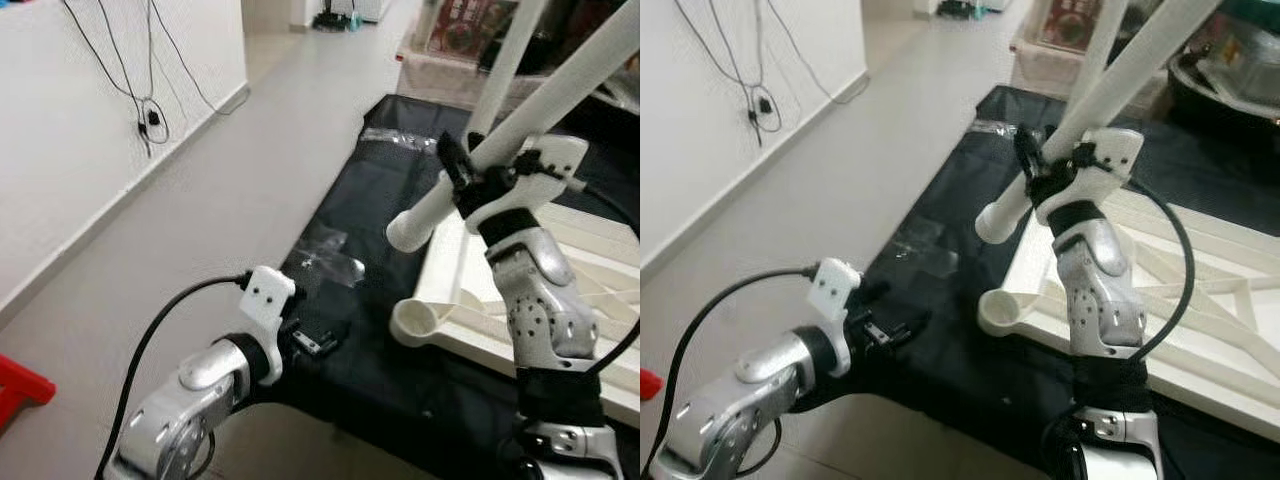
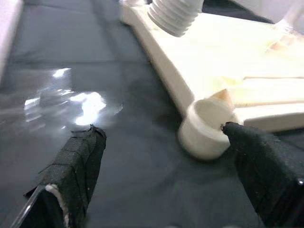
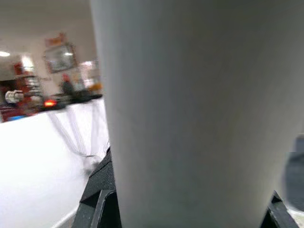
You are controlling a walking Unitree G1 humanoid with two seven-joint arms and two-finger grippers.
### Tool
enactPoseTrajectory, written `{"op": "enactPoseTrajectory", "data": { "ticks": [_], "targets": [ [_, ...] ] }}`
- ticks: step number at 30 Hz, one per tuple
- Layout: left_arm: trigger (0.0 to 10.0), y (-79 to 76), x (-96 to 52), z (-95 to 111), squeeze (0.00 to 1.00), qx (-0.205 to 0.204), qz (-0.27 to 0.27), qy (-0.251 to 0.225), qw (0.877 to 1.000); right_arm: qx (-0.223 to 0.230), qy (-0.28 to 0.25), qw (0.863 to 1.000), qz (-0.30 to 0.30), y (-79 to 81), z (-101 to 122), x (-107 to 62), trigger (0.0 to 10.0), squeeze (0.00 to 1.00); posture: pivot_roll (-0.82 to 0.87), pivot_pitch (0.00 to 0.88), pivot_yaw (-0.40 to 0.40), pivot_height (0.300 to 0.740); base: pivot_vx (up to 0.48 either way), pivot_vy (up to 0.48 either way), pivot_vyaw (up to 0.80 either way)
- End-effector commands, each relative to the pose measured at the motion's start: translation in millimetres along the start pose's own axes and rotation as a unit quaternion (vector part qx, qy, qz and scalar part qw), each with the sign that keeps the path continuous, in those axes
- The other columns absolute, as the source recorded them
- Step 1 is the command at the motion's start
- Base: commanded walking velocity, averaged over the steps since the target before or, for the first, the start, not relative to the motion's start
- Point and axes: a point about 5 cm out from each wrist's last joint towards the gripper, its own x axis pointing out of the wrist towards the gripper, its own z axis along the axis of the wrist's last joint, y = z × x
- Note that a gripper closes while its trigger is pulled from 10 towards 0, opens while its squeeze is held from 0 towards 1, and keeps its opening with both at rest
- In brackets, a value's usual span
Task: Building children table
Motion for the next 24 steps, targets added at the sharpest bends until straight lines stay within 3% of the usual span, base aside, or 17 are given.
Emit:
{"op": "enactPoseTrajectory", "data": {
  "ticks": [1,4,12,15,19,20,23,24],
  "targets": [
    [10.0,5.9,-2.4,-4.4,0.0,0.006,0.014,0.008,1.0,0.001,-0.013,1.0,0.015,7.7,4.1,1.2,10.0,0.0,0.15,0.085,-0.061,0.74,0.0,0.0,0.0],
    [10.0,7.1,-2.1,-4.8,0.0,0.005,0.017,0.009,1.0,0.002,-0.014,1.0,0.02,7.6,5.2,1.3,10.0,0.0,0.15,0.084,-0.061,0.74,0.0,0.0,0.0],
    [10.0,6.5,-3.3,-5.7,0.0,0.004,0.013,0.008,1.0,0.039,0.022,0.993,0.109,10.9,3.8,-1.5,10.0,0.0,0.15,0.085,-0.059,0.74,0.0,0.0,0.0],
    [10.0,-1.3,-7.7,-9.2,0.0,-0.006,-0.005,0.012,1.0,0.05,0.07,0.984,0.155,1.8,-5.5,-4.9,10.0,0.0,0.15,0.095,-0.063,0.74,0.0,0.0,0.0],
    [10.0,-7.5,-12.0,-12.2,0.0,-0.014,-0.015,0.018,1.0,0.062,0.101,0.973,0.197,1.2,-10.3,-7.7,10.0,0.0,0.16,0.105,-0.067,0.74,0.0,0.0,0.0],
    [10.0,-12.3,-15.7,-14.1,0.0,-0.018,-0.021,0.022,0.999,0.076,0.126,0.961,0.235,2.7,-13.9,-11.2,10.0,0.0,0.16,0.112,-0.067,0.74,0.0,0.0,0.0],
    [10.0,-13.2,-16.5,-14.6,0.0,-0.018,-0.022,0.023,0.999,0.081,0.132,0.958,0.243,2.7,-15.1,-12.0,10.0,0.0,0.16,0.112,-0.067,0.74,0.0,0.0,0.0],
    [10.0,-18.9,-20.8,-15.8,0.0,-0.025,-0.033,0.028,0.999,0.084,0.157,0.948,0.265,-1.2,-20.7,-17.0,10.0,0.0,0.17,0.135,-0.07,0.74,0.0,0.0,0.0]
  ]
}}
